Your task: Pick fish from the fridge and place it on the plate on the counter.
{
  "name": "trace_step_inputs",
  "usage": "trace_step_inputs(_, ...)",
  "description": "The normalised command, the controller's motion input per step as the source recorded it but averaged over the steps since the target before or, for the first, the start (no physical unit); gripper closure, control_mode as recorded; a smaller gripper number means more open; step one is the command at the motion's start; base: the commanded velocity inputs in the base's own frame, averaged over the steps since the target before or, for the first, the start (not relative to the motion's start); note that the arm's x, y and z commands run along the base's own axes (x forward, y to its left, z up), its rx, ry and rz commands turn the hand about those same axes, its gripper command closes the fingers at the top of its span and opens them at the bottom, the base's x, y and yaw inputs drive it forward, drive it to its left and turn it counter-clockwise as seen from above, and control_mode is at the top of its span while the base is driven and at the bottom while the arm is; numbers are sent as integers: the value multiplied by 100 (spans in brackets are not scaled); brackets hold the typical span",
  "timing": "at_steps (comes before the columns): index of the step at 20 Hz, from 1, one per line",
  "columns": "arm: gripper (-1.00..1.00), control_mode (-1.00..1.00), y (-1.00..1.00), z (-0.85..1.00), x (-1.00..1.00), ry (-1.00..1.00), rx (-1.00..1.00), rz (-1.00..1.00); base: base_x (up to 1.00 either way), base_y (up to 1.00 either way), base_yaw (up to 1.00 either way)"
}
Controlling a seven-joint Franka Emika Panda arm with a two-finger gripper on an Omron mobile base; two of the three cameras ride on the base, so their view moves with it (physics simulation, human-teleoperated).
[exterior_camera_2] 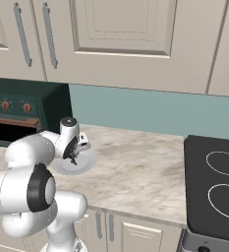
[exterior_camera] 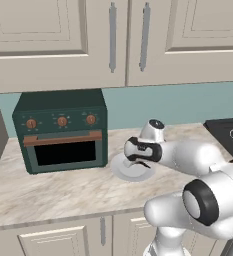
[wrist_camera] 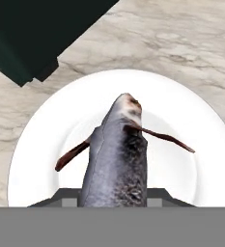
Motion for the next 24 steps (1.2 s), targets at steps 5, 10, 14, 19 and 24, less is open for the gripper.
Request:
trace_step_inputs(5,100,-100,0,-30,15,0,0,6,0,0,0)
trace_step_inputs(10,100,-100,0,-34,17,0,0,5,0,0,0)
trace_step_inputs(14,100,-100,0,-20,17,1,0,3,0,0,0)
trace_step_inputs(19,-100,-100,0,-7,18,2,0,0,0,0,0)
trace_step_inputs(24,-100,-100,0,0,1,0,0,0,0,0,0)
